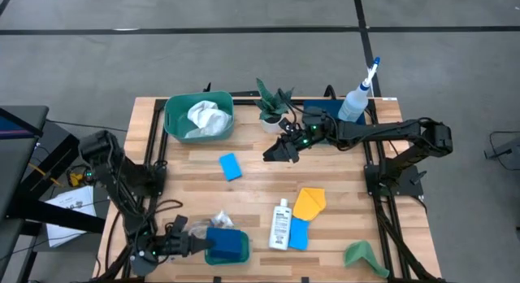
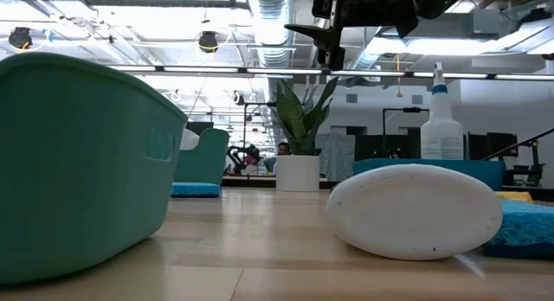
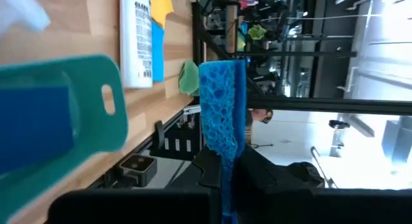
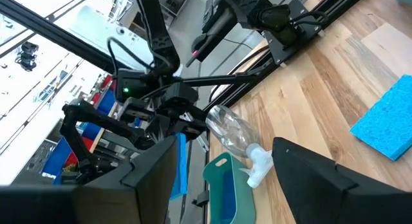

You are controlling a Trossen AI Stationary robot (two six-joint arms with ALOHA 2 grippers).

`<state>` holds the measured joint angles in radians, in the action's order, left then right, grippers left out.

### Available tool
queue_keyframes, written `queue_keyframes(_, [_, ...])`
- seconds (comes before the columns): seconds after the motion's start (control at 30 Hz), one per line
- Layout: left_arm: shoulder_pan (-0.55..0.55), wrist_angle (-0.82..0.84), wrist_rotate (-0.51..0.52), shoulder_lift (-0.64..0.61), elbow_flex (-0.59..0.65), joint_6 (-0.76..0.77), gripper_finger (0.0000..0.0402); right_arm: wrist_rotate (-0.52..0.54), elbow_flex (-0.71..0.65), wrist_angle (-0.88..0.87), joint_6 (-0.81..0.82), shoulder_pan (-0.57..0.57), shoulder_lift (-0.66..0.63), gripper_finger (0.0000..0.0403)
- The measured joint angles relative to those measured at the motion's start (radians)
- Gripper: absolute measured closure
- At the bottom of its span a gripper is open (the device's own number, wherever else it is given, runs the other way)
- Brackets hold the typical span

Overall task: Pick & Place Kitchen Items
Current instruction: Put the blue sponge into the bottom green bin

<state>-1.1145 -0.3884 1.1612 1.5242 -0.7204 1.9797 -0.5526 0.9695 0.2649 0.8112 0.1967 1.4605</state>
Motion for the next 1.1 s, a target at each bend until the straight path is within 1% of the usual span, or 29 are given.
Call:
queue_keyframes(0.13, [-0.023,-0.089,0.028,0.067,0.000,0.000,0.0396,0.000,0.000,0.000,0.000,0.000,0.000,0.0159])
queue_keyframes(0.27, [-0.032,-0.144,0.028,0.125,0.000,0.000,0.0396,0.000,0.000,-0.002,-0.007,0.000,0.000,0.0159])
queue_keyframes(0.53, [-0.043,-0.153,0.015,0.174,0.000,0.005,0.0396,0.000,0.000,-0.003,-0.008,0.003,0.000,0.0159])
queue_keyframes(0.67, [-0.044,-0.152,-0.040,0.197,0.000,0.045,0.0396,0.000,0.000,-0.003,-0.010,0.003,0.000,0.0159])
queue_keyframes(0.93, [-0.038,-0.136,-0.012,0.208,-0.001,0.070,0.0396,0.000,0.000,-0.003,-0.010,0.003,0.000,0.0159])
queue_keyframes(1.1, [-0.035,-0.082,-0.044,0.208,-0.001,0.119,0.0396,0.001,0.000,-0.003,-0.010,0.002,0.000,0.0159])
